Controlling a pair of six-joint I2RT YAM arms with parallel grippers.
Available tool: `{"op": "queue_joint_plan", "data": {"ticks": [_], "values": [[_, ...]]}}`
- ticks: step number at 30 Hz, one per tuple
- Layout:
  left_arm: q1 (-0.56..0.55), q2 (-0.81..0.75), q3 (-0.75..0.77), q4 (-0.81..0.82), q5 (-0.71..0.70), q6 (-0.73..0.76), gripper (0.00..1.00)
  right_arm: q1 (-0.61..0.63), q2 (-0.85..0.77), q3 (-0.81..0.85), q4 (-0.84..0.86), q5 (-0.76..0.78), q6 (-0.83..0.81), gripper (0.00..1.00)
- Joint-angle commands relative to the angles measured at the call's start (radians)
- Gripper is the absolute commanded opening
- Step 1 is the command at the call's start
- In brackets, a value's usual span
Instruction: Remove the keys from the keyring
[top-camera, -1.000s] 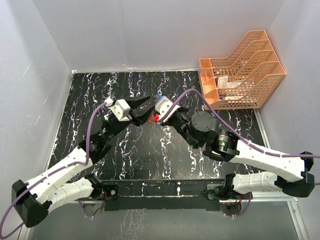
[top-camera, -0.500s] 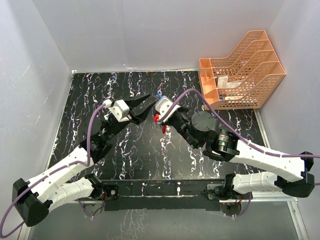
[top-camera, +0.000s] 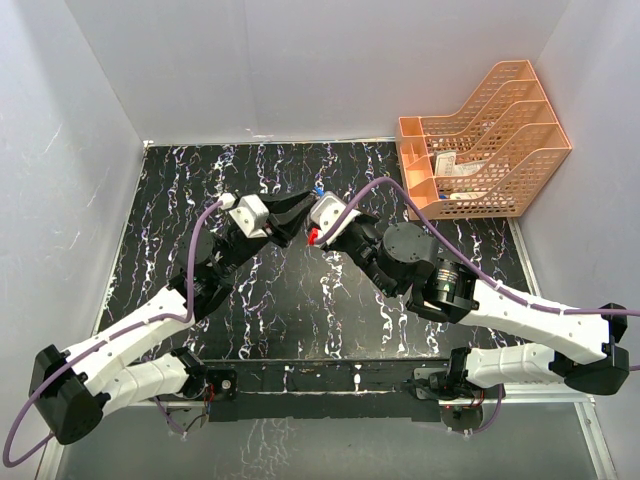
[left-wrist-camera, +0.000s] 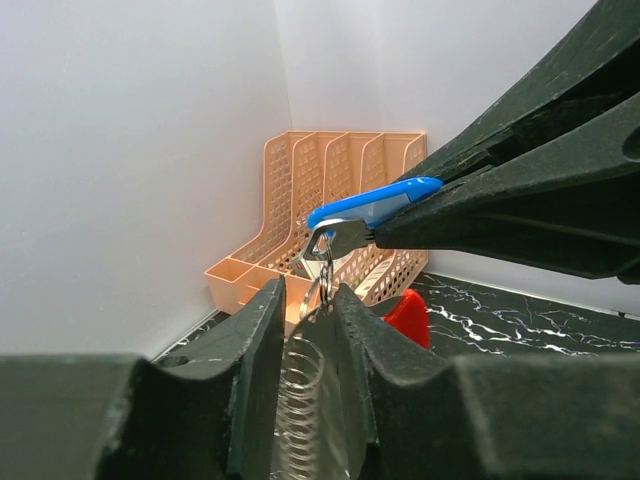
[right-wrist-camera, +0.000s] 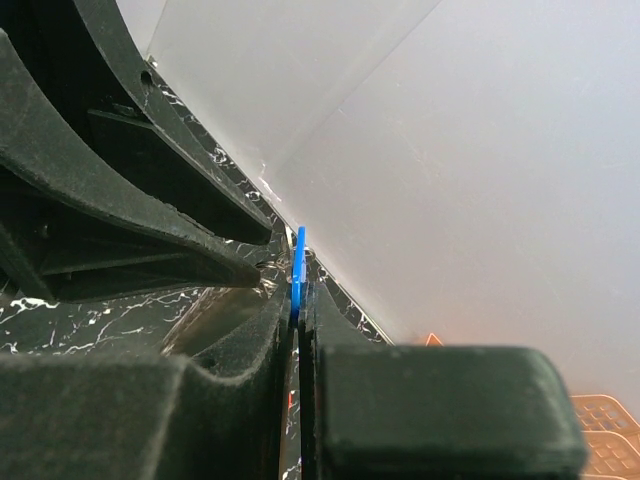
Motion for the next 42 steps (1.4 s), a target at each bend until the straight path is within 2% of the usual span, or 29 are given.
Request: {"op": "queue_joint_plan", "data": {"ticks": [1,15,25,27,36,42], "values": [[0.000,-0.006,0.003,0.074,0.009,-0.008,0.24,0.000,-0.028,0.038,0.063,-0.005,0.001,0.00],[0.000,0.027,0.008,0.091,0.035,-0.038,0.21,0.000,-0.028,0.036,0.064,-0.006,0.002,0.00],[0.000,0.027,0.008,0.108,0.021,-0.027,0.04,0.000,-0.029,0.031,0.065,-0.009,0.008,0.00],[0.001,0.032,0.008,0.110,0.026,-0.028,0.04,0.000,-0.031,0.029,0.064,-0.009,0.008,0.00],[0.000,0.045,0.011,0.121,0.050,-0.036,0.15,0.000,-0.033,0.028,0.063,-0.016,0.010,0.00],[0.000,0.044,0.018,0.108,0.058,-0.034,0.13,-0.001,-0.035,0.026,0.064,-0.023,0.010,0.00]]}}
